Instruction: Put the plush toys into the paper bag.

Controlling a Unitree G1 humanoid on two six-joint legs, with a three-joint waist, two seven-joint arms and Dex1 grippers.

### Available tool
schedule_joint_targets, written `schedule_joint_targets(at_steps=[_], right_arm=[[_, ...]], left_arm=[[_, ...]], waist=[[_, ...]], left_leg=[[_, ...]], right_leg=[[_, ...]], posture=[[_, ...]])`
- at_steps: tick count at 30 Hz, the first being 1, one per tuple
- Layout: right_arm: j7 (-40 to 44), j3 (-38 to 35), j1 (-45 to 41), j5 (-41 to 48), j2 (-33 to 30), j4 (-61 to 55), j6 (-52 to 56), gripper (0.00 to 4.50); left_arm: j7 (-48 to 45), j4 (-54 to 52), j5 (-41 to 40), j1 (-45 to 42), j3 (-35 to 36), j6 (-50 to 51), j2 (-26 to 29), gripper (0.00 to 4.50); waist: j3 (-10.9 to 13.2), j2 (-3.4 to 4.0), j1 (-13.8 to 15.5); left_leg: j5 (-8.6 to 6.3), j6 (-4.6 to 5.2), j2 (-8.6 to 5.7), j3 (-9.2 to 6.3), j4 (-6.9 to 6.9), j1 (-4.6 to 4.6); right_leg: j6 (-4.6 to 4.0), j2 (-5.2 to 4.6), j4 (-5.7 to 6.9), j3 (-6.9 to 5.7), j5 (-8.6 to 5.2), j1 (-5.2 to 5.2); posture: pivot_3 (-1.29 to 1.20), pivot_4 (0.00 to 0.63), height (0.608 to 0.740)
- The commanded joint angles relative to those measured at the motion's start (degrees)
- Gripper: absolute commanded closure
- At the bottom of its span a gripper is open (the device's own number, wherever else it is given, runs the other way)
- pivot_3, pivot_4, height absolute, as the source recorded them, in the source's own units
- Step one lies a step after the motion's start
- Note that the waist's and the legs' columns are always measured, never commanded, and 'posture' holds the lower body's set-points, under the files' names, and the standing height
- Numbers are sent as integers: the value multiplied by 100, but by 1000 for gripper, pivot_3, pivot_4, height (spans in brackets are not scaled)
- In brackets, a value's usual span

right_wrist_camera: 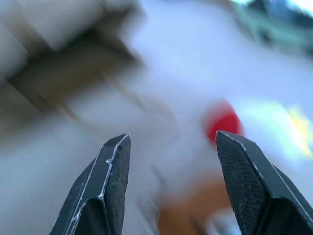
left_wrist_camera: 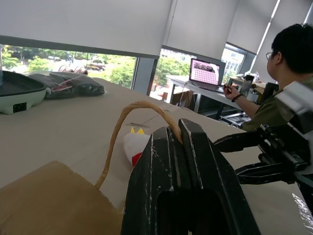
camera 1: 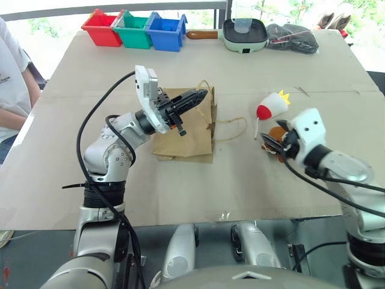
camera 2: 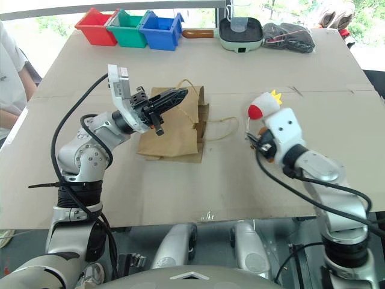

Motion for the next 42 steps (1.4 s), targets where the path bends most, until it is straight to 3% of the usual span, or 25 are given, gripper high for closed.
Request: schedule_joint_targets(at_steps=[1, 4, 8, 14, 17, 23, 28, 38, 42], right_arm=[[86, 229, 128, -186, -485, 580, 76, 1925], [185, 381, 240, -90, -470, 999, -197, 2696], [176, 333, 282, -174, -573, 1055, -781, 4475], [565, -736, 302, 1008, -209, 74, -1077, 4475], [623, -655, -145, 1423, -10, -103, -1019, 4475], [757, 1474, -1909, 589, 755, 1502, -1883, 4475], [1049, 2257, -2737, 198, 1349, 2981, -2620, 4475], [1908, 2679, -3906, -145, 2786, 6285, -4573, 4475], [2647, 2422, -3878, 221, 2861, 6571, -4604, 4475]], left_arm=[[-190, -232, -111, -153, 11, 59, 93, 4500], [-173, -292, -133, -166, 104, 130, 189, 4500], [-249, -348, 12, -65, 136, -166, 235, 4500], [-659, -355, -458, -71, 322, 47, 400, 4500], [-785, -519, -757, 19, 434, 216, 443, 4500], [-740, -617, -824, 40, 443, 302, 453, 4500], [-551, -641, -727, -158, 263, 251, 221, 4500], [-273, -1071, -787, 315, 302, 210, -11, 4500], [-90, -1165, -833, 484, 434, 79, -148, 4500]], waist=[[1, 2, -12], [-1, -1, -27], [-3, -5, -18], [0, -5, -5], [4, -2, -58], [7, 1, -80], [10, -2, 16], [10, -1, -60], [13, 1, -15]], left_leg=[[0, 0, 0, 4, 0, 2], [0, 1, 3, 0, -4, 6], [0, 1, 3, 2, -3, 6], [0, 1, 3, -1, 0, 5], [0, 1, 5, -2, -1, 6], [0, 1, 11, -8, -7, 16], [0, 0, 2, -5, -2, -4], [0, 0, 8, -5, -12, 8], [1, -1, 6, -4, -10, 5]], right_leg=[[0, 0, 1, 4, 0, 0], [0, 7, 1, 3, -1, 0], [2, 6, 0, 4, -1, 3], [3, 5, -7, 2, -1, 9], [3, 7, -5, 2, -1, 9], [0, 16, 3, -3, -2, 7], [-1, 1, -13, -6, 1, 3], [-3, 5, 4, -5, 2, -2], [-3, 2, 4, -6, 2, -3]], posture=[[0, 150, 740], [0, 150, 740], [0, 150, 740], [0, 150, 740], [0, 150, 740], [0, 150, 740], [0, 150, 740], [0, 150, 740], [0, 150, 740]])
